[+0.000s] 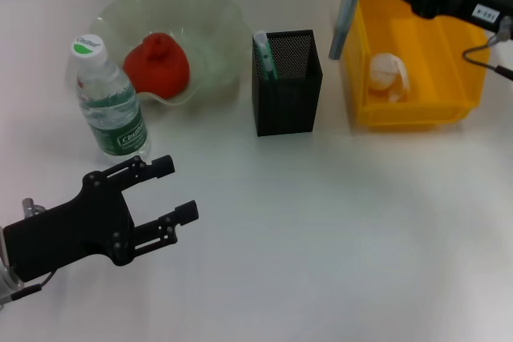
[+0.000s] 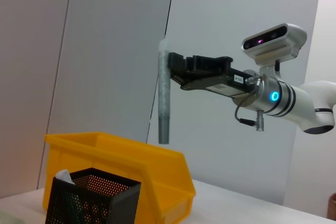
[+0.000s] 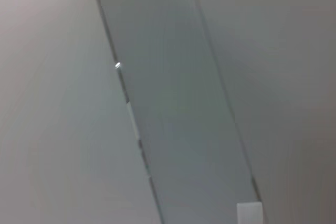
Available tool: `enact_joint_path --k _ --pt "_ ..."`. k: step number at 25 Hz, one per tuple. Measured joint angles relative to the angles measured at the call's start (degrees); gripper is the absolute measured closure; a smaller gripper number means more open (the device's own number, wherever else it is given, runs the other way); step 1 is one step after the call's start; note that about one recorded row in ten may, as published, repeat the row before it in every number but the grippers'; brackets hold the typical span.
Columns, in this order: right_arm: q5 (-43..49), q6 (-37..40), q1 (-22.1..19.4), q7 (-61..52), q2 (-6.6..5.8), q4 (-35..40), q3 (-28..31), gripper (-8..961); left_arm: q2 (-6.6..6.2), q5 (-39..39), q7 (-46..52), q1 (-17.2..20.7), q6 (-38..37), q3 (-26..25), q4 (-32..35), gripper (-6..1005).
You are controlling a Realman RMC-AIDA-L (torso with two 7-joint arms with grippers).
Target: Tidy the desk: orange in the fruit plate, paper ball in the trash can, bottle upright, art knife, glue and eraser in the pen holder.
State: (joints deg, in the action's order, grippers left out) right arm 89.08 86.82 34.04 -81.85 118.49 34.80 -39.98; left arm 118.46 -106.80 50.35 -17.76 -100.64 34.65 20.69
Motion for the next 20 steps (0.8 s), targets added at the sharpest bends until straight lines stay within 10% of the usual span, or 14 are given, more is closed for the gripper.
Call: enact_joint_path --k 20 --pt "0.13 -15.12 8.1 12.82 0.99 -12.06 -5.11 833 -0.1 0.08 -0.07 -0.08 0.19 -0.19 -0.57 261"
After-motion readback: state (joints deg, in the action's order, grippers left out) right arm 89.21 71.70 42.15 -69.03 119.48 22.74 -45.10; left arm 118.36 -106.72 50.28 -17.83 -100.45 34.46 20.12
